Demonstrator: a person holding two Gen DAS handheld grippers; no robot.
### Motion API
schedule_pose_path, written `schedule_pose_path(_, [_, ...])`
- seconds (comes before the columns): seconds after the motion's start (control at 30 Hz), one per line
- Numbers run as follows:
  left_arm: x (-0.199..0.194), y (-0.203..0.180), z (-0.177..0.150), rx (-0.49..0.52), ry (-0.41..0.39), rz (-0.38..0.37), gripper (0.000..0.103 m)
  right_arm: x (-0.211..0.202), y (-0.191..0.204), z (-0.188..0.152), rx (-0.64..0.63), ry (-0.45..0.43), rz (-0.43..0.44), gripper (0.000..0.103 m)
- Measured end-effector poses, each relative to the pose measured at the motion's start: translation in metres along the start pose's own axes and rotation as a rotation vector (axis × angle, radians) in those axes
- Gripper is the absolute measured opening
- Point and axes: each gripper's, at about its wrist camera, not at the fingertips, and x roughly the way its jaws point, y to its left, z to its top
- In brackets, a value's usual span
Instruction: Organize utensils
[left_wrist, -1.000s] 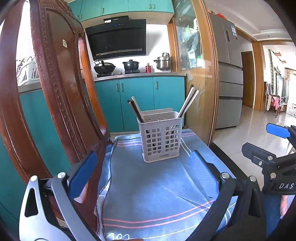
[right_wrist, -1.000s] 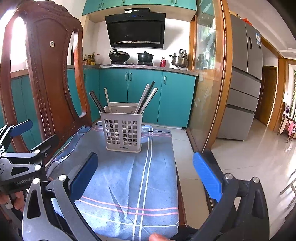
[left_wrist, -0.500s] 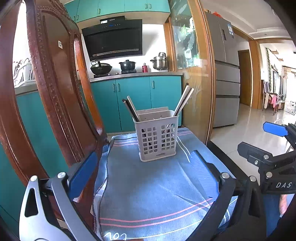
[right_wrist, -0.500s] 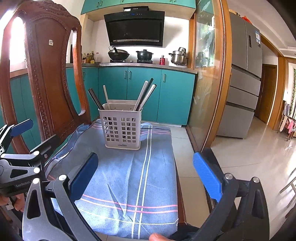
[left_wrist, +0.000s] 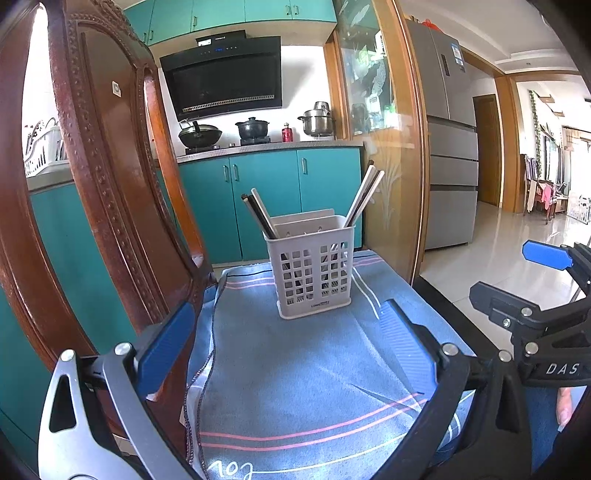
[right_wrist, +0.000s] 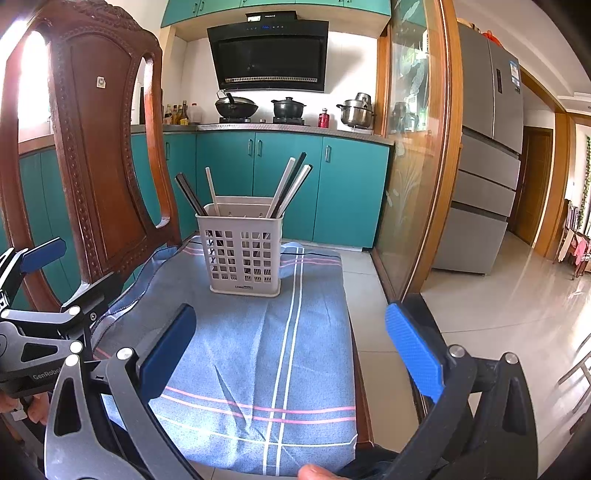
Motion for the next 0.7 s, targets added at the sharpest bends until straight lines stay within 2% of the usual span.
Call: schedule_pose_path(0.7, [0.003, -0.002, -0.006, 0.03, 0.013, 0.017, 0.1, 0.01, -0.004, -0.007, 0.0, 0.024, 0.017, 0.1])
